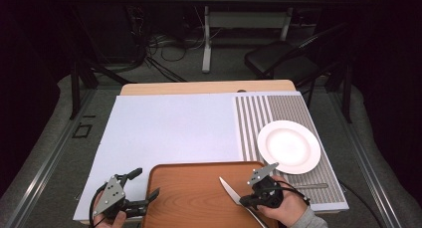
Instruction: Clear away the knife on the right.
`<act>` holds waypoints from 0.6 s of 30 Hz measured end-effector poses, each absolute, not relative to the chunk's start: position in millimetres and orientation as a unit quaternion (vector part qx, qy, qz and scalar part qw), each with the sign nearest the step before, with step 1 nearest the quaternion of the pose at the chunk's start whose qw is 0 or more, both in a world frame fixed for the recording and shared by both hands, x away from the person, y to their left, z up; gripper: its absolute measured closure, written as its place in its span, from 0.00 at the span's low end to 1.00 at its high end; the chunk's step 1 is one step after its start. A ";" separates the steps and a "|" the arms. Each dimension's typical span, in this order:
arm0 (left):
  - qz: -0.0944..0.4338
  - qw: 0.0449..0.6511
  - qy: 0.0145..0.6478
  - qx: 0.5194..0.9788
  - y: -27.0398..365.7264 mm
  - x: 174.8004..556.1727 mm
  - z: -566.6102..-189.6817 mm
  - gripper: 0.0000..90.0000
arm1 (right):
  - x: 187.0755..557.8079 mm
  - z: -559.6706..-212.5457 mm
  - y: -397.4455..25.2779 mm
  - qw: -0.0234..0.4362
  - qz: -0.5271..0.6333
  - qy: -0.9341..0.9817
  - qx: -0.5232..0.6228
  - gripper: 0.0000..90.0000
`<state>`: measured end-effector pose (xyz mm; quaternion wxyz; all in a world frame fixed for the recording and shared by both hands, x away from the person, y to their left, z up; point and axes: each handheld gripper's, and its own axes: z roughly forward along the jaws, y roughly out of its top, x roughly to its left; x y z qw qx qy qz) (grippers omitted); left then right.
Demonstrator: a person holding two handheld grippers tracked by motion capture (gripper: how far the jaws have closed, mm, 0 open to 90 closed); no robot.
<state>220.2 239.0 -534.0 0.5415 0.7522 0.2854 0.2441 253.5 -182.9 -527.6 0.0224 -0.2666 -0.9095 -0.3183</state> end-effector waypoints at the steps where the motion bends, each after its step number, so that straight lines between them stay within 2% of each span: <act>1: 0.244 0.542 0.285 0.752 239.0 220.1 -533.9 0.18 | 252.6 -528.8 -181.5 0.020 -0.317 -0.911 -0.264 1.00; 10: 0.245 0.541 0.285 0.752 239.3 219.8 -533.8 0.18 | 245.4 -534.6 -172.5 0.021 -0.301 -0.928 -0.220 1.00; 18: 0.245 0.541 0.287 0.751 240.3 219.6 -533.8 0.18 | 249.6 -537.7 -177.3 0.034 -0.297 -0.925 -0.233 1.00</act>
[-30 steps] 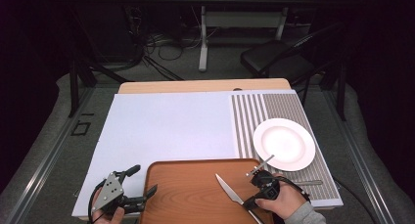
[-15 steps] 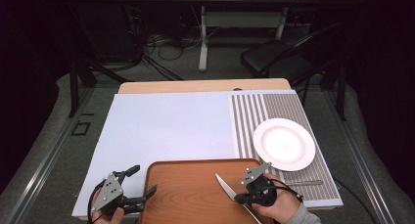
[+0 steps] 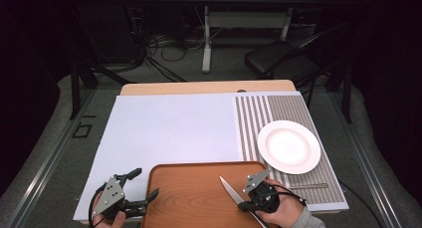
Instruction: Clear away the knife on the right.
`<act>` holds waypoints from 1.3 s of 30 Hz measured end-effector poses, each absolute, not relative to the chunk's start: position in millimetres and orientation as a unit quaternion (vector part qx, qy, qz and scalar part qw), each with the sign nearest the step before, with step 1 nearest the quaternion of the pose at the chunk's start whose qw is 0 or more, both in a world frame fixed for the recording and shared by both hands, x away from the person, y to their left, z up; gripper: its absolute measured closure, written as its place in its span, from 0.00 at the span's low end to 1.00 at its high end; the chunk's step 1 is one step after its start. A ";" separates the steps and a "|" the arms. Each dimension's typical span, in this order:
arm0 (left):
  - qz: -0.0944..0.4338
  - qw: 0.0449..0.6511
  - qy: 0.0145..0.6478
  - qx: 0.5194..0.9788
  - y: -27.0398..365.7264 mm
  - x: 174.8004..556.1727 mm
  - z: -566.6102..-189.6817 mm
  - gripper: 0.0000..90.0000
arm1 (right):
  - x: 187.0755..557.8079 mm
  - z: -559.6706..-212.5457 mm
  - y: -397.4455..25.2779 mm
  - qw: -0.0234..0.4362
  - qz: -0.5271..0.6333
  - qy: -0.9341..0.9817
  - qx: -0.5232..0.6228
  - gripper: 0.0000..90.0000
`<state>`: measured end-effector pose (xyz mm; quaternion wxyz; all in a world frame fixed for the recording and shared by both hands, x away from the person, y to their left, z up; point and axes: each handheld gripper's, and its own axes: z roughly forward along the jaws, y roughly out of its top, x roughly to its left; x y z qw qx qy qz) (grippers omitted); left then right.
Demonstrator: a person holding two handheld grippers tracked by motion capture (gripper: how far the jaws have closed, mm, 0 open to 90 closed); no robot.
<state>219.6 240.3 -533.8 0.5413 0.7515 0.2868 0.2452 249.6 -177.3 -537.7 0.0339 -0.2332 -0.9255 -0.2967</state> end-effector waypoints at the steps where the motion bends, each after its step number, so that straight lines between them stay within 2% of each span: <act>1: 0.245 0.541 0.287 0.751 240.3 219.6 -533.8 0.18 | 249.7 -537.5 -177.8 0.033 -0.295 -0.925 -0.237 1.00; 21: 0.247 0.541 0.286 0.751 241.3 219.2 -533.6 0.18 | 253.7 -538.7 -205.9 0.021 -0.290 -0.915 -0.280 1.00; 39: 0.246 0.541 0.291 0.750 239.9 219.8 -534.3 0.18 | 252.6 -542.0 -236.6 0.035 -0.306 -0.898 -0.314 1.00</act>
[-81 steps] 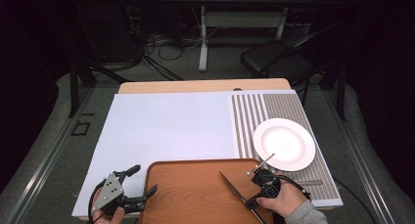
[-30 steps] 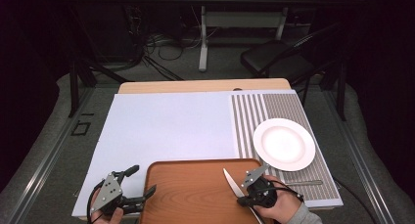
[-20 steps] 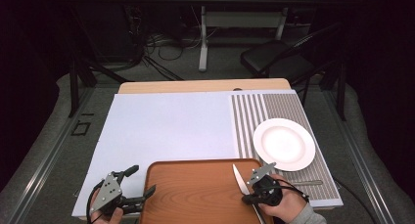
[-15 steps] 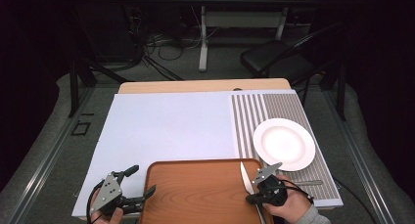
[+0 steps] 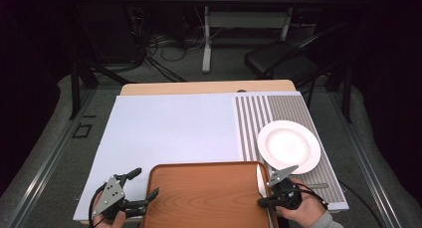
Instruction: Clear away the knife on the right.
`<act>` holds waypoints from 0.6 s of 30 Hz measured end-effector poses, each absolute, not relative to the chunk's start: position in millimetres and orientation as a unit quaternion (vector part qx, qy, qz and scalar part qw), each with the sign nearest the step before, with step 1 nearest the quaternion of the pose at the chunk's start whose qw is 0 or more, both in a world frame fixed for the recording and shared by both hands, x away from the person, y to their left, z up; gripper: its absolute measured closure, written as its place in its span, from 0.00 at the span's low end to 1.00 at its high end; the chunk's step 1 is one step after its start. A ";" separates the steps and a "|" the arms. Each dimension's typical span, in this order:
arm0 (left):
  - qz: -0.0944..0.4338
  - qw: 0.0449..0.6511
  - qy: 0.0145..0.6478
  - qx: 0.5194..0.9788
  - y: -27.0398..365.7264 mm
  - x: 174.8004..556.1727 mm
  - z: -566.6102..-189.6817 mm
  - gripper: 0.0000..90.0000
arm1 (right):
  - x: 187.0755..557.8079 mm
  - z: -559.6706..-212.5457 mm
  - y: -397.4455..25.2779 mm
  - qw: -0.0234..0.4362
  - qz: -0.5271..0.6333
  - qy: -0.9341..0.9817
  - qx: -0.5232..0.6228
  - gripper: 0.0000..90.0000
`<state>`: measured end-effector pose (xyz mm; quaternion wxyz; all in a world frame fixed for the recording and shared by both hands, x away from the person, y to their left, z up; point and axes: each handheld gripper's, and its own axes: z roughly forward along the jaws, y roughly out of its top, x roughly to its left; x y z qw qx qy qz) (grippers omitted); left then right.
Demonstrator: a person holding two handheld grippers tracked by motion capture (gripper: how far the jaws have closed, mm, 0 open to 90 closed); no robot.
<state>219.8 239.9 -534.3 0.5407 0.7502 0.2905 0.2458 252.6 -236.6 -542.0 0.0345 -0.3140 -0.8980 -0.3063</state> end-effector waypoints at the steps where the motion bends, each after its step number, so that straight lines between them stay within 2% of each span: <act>1: 0.246 0.541 0.291 0.750 239.7 219.9 -534.4 0.18 | 251.8 -542.1 -238.2 0.036 -0.306 -0.897 -0.317 1.00; 10: 0.246 0.541 0.292 0.749 240.1 220.1 -534.6 0.18 | 251.8 -541.4 -238.6 0.034 -0.314 -0.895 -0.316 0.98; 18: 0.246 0.541 0.292 0.749 240.6 219.8 -534.4 0.18 | 250.8 -536.5 -236.4 0.002 -0.350 -0.891 -0.288 0.93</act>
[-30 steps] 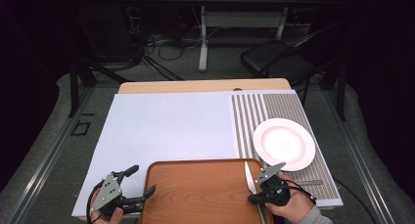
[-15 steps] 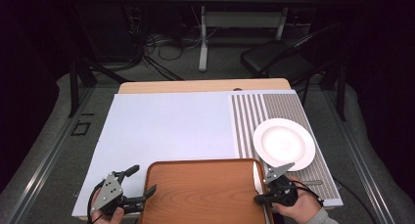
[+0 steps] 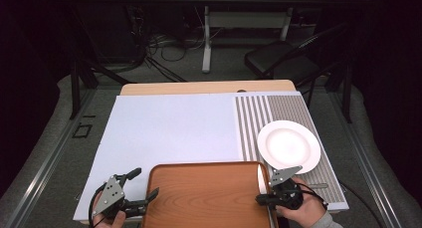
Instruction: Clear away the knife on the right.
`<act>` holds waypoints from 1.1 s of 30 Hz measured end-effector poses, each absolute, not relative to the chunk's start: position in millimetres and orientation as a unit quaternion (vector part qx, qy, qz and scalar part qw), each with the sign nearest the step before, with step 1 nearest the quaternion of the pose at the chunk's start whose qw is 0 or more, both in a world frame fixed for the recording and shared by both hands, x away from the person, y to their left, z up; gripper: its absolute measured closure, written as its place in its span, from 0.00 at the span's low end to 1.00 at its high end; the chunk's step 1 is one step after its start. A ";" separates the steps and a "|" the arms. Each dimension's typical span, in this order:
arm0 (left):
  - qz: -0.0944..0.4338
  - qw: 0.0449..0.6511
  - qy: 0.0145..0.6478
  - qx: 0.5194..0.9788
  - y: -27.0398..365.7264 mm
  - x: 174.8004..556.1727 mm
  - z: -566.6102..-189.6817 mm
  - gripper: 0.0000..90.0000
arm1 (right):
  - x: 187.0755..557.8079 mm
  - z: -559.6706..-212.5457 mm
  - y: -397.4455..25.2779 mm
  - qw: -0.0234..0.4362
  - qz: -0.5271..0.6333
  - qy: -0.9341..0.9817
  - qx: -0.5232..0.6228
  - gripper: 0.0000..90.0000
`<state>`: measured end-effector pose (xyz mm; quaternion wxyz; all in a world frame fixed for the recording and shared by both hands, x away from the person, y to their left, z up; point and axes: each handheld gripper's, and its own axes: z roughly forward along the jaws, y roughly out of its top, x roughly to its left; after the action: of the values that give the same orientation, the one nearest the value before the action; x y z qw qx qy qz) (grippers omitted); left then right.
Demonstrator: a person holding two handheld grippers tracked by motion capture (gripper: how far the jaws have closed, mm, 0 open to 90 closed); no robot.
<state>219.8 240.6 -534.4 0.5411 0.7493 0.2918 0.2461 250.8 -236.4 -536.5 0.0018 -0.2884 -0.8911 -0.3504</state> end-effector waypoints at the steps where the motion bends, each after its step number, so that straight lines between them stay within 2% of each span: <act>1: 0.246 0.541 0.292 0.749 240.7 219.8 -534.4 0.18 | 250.7 -536.2 -235.6 -0.008 -0.357 -0.891 -0.279 0.91; 10: 0.247 0.541 0.292 0.749 241.6 219.7 -534.4 0.18 | 252.0 -536.6 -236.9 -0.042 -0.378 -0.889 -0.254 0.85; 14: 0.247 0.541 0.292 0.749 241.7 219.4 -534.2 0.18 | 252.8 -534.8 -238.2 -0.063 -0.397 -0.883 -0.243 0.79; 18: 0.247 0.541 0.291 0.749 241.7 219.3 -534.1 0.18 | 253.2 -534.3 -238.7 -0.078 -0.417 -0.876 -0.229 0.68; 22: 0.247 0.541 0.291 0.749 241.9 219.3 -534.1 0.18 | 252.6 -535.1 -237.7 -0.110 -0.424 -0.875 -0.208 0.61; 23: 0.248 0.541 0.291 0.749 241.9 219.3 -534.1 0.18 | 252.4 -535.8 -237.0 -0.128 -0.433 -0.869 -0.201 0.55; 27: 0.248 0.541 0.291 0.749 242.1 219.1 -533.9 0.18 | 252.5 -535.3 -238.1 -0.147 -0.439 -0.866 -0.188 0.49; 30: 0.248 0.542 0.292 0.748 242.2 218.8 -533.9 0.18 | 252.7 -533.8 -239.6 -0.174 -0.434 -0.866 -0.177 0.47; 33: 0.249 0.541 0.291 0.749 242.0 218.9 -533.8 0.18 | 253.5 -531.5 -242.6 -0.182 -0.445 -0.859 -0.175 0.46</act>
<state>218.9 242.0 -533.8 0.5412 0.7489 0.2907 0.2485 253.5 -242.6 -531.5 -0.1820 -0.1752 -0.8592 -0.4450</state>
